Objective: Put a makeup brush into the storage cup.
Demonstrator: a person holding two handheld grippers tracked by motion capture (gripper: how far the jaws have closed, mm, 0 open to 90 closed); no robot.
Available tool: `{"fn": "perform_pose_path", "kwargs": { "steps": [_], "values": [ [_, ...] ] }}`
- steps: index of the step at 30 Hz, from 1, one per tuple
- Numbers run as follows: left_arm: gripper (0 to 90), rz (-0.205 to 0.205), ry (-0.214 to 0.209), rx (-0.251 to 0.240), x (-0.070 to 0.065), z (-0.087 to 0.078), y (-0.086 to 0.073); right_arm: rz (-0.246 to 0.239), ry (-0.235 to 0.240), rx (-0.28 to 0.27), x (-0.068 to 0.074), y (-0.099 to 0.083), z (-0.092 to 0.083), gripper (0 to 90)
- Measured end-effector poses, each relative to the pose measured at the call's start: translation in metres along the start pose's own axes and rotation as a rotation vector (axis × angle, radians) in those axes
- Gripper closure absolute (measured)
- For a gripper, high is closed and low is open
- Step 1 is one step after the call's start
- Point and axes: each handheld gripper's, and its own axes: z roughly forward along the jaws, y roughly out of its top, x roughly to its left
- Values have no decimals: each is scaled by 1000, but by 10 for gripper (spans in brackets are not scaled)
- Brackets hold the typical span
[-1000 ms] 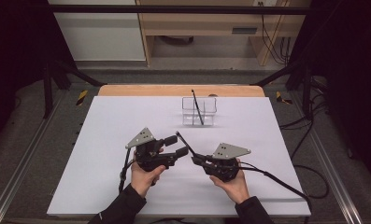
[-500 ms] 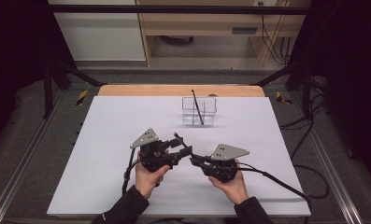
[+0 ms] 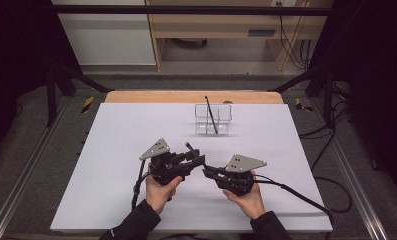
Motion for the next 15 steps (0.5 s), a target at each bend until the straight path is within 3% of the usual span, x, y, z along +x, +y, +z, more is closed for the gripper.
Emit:
{"fn": "perform_pose_path", "kwargs": {
  "steps": [15],
  "values": [
    [765, -34, 5, -14, 2, -2, 0, -10, 13, 4, 1, -1, 2, 831]
  ]
}}
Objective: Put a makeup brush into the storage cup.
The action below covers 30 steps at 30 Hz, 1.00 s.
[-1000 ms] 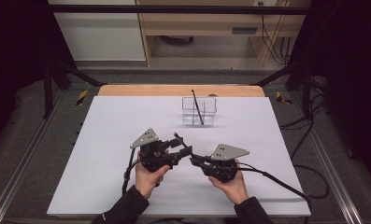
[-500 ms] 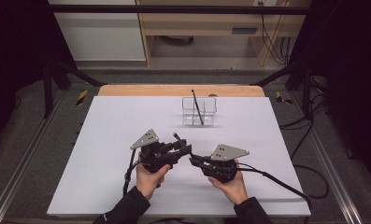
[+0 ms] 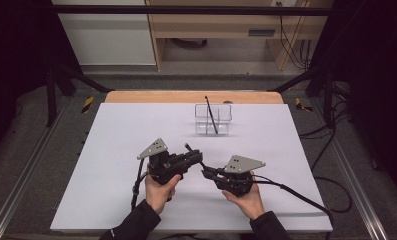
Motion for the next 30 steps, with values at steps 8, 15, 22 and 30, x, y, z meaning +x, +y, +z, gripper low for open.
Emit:
{"fn": "perform_pose_path", "kwargs": {
  "steps": [8, 15, 22, 30],
  "values": [
    [788, -9, -13, -5, -1, 0, 0, -1, 2, 3, 0, -1, 1, 830],
    [807, -13, -22, -1, -2, 0, -1, -1, -3, 11, 0, -1, 2, 825],
    [833, -2, -41, 3, -4, 1, 0, 5, -13, 14, 0, -2, 3, 811],
    [836, 23, -25, 5, -5, -1, 2, -2, -26, 14, 0, -2, 3, 736]
  ]
}}
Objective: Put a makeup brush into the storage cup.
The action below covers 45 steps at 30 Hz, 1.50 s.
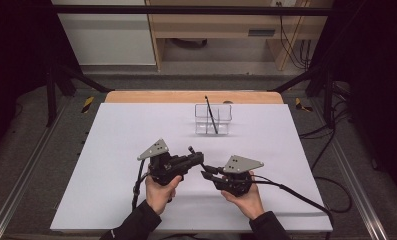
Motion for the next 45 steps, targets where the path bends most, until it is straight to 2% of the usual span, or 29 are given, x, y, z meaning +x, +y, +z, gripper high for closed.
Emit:
{"fn": "perform_pose_path", "kwargs": {
  "steps": [2, 7, 11, 18, 27, 45],
  "values": [
    [836, 7, 14, 3, 0, -1, 1, -2, -22, -4, 0, 0, 0, 650],
    [836, 54, 69, 25, -4, 0, 2, 1, -71, -21, -1, 2, -1, 449],
    [836, 78, 89, 40, -6, 1, 1, 8, -78, -27, -1, 4, -2, 397],
    [836, 90, 91, 60, -10, 6, -2, -10, -63, -18, 3, 7, -2, 462],
    [836, 102, 85, 72, -13, 8, -4, -37, -58, -21, 6, 11, -4, 633],
    [837, 108, 80, 81, -14, 10, -5, -34, -27, -28, 7, 13, -4, 821]
  ]
}}
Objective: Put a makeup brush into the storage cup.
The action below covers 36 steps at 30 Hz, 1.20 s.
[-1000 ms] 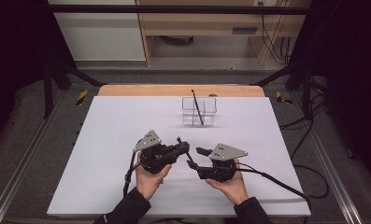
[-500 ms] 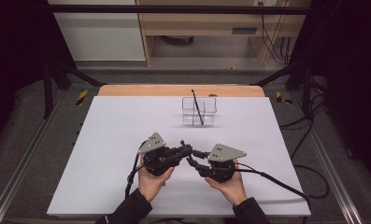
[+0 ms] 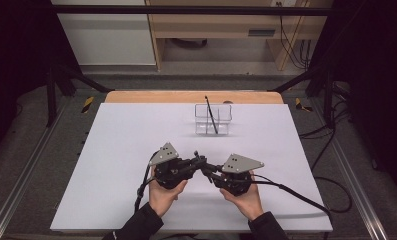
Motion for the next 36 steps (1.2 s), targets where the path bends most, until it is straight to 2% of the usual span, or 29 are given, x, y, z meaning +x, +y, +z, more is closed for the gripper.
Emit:
{"fn": "perform_pose_path", "kwargs": {
  "steps": [11, 19, 25, 31, 36],
  "values": [
    [822, 4, 6, -2, 0, 0, 0, -1, 10, 3, 0, 0, 0, 837],
    [602, 21, 16, -39, 6, -11, 8, 14, -25, 37, -3, -2, 0, 837],
    [407, 12, 8, -29, 14, -18, 11, 28, -46, 34, -7, -1, -5, 837],
    [286, 2, 12, -22, 23, -26, 14, 48, -69, 19, -16, -1, -12, 836],
    [225, 24, 35, -12, 28, -34, 15, 59, -89, 6, -21, -1, -19, 836]
  ]
}}
